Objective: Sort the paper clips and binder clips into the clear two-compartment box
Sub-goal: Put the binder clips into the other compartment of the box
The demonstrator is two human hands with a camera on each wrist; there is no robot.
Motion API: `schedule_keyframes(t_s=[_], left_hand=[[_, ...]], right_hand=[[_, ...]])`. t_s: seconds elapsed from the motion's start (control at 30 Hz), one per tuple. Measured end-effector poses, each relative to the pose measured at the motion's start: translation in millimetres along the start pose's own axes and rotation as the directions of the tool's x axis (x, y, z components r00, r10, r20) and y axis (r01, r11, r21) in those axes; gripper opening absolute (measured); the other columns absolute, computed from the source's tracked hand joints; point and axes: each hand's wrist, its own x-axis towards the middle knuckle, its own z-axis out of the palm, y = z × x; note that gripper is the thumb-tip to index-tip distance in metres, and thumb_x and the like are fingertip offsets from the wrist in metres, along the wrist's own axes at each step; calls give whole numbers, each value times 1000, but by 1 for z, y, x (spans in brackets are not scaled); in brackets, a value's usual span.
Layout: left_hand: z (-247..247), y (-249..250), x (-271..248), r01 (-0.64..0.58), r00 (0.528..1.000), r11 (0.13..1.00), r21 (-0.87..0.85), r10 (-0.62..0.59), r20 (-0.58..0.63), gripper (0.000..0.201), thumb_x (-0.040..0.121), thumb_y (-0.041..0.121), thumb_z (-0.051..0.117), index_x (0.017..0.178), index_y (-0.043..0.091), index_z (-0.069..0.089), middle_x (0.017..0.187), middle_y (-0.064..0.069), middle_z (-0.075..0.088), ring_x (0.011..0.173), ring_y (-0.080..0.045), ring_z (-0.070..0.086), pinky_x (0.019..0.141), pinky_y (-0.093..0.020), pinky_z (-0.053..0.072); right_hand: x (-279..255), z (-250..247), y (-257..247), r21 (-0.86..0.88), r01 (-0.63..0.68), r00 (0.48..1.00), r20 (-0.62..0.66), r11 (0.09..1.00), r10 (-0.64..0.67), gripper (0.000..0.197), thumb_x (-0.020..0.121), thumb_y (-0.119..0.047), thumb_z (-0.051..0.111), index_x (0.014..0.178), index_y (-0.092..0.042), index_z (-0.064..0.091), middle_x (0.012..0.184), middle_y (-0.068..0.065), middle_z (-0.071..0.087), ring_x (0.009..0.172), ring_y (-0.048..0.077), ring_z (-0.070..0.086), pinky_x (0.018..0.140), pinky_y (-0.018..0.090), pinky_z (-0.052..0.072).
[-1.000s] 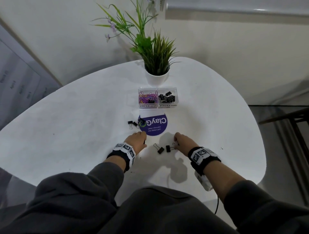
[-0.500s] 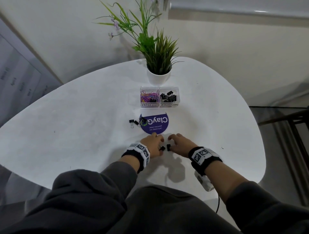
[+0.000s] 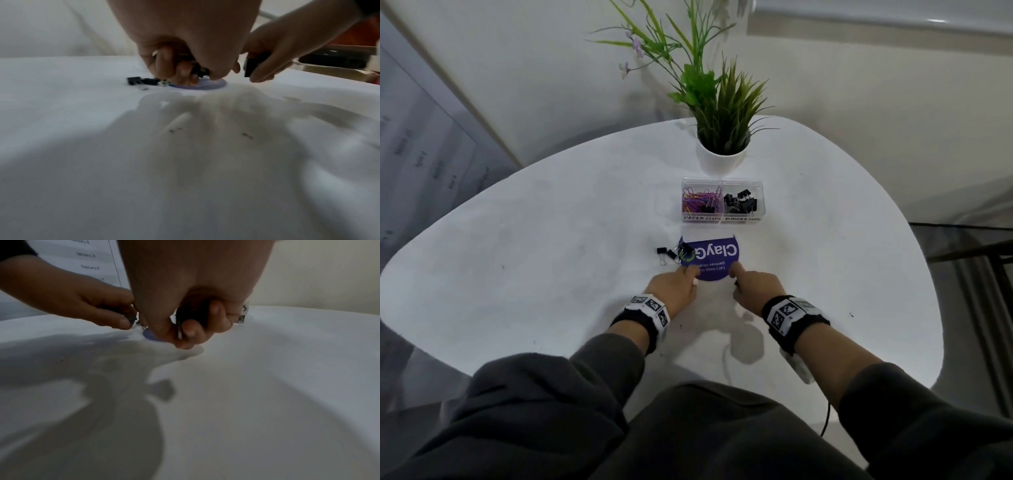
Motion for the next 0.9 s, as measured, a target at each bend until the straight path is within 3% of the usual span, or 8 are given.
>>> schedule_keyframes(t_s=[0.17,0.27,0.37,0.5,0.7,0.83,0.9], left_hand=[[-32,-47,7,206,968,968,-144,-224,-115,26,97,19,41,119,9,51,124,-15,48,97,-34,60,82,-37,47],[-45,-67,16,284,946,919,-273,-315,-78,25,94,10,44,117,6,53,127,-17,42,101,-35,58,87,-35,45],[-49,-68,22,279,956,911,-304,-293,-1,37,91,17,55,127,12,48,132,-16,37,111,-35,55,95,-35,44],[-41,-62,28,237,971,947,-214,-229,65,56,86,27,65,135,15,40,134,-16,38,118,-36,51,99,-39,43],[-35,-55,39,247,968,947,-204,-235,84,38,92,29,57,119,2,49,124,-20,45,108,-37,56,93,-39,44],[-34,-55,38,203,978,967,-151,-194,71,28,97,20,48,115,-1,49,125,-20,45,106,-37,56,90,-39,44],[-32,-56,36,179,984,970,-164,-173,48,25,95,13,46,116,1,47,124,-20,45,102,-37,56,86,-38,45]], right_hand=[[34,-24,-29,52,30,1000,-6,998,-30,35,96,-11,35,130,-14,43,129,13,55,110,33,58,89,38,46],[57,-33,-50,28,101,995,-6,995,-100,40,95,-8,40,134,-16,37,129,15,49,107,37,58,86,45,49],[73,-34,-66,-91,158,987,5,983,-158,38,98,-15,40,136,-13,35,125,18,48,103,40,59,72,41,45],[82,-28,-70,-127,162,987,3,979,-163,36,96,-17,46,130,-10,38,120,18,50,99,40,60,67,40,42],[79,-25,-67,26,67,998,-20,997,-67,31,95,-18,48,122,-5,41,120,18,53,102,38,60,74,42,47],[77,-29,-58,26,14,998,63,1000,-15,31,96,-19,43,121,-2,44,123,18,57,110,35,58,76,36,42],[75,-31,-53,51,5,998,67,999,-8,29,95,-18,42,119,-2,44,117,18,60,106,34,59,75,37,43]])
